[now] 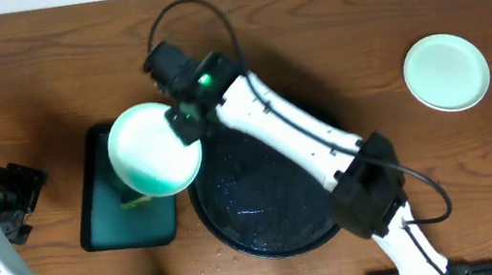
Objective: Clean dirty plates on tray and stack at the side
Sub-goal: 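Lift the green plate and swing it over the basin to rinse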
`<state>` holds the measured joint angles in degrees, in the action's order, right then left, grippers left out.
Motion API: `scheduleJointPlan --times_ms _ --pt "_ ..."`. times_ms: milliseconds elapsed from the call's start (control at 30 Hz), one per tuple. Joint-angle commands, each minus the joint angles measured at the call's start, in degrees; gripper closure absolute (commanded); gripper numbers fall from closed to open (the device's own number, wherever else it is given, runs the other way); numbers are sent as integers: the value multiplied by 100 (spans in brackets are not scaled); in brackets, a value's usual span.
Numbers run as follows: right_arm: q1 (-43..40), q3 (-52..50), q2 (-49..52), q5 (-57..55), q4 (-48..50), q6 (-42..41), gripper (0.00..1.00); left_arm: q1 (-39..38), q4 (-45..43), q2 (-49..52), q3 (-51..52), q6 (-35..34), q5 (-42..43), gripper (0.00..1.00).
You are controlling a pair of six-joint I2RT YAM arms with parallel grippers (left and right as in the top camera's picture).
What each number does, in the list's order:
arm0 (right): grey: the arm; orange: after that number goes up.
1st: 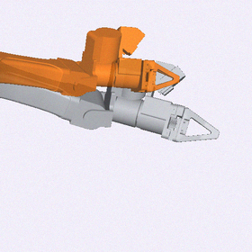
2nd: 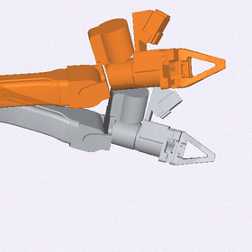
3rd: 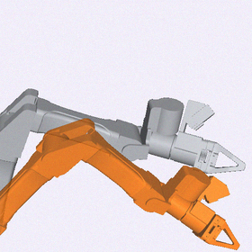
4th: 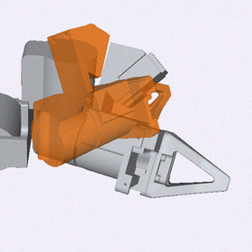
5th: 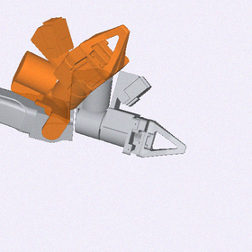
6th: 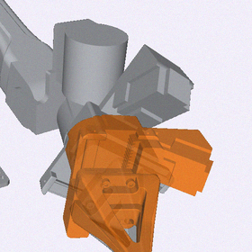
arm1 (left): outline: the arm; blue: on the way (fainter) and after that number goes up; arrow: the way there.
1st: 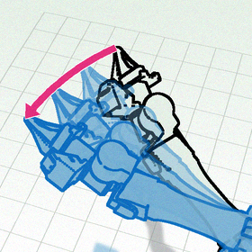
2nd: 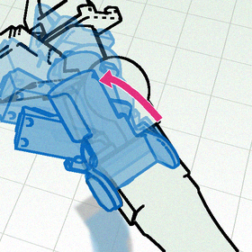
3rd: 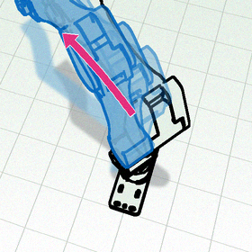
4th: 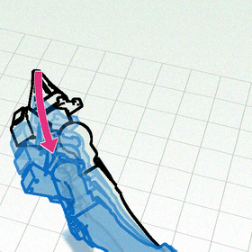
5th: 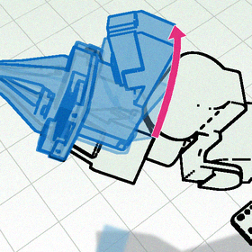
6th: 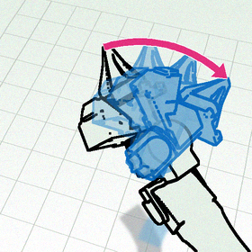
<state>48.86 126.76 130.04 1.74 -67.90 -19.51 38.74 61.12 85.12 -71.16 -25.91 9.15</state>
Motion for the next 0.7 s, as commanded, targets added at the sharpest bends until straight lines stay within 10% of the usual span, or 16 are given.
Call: scheduleJointPlan --times_ms 0,667 --pt "306 173 9 -1078 22 94 99 20 35 31 2 -70 94 20" --pt "2004 625 9 -5980 483 1768 99 20 94 31 2 -70 96 20"
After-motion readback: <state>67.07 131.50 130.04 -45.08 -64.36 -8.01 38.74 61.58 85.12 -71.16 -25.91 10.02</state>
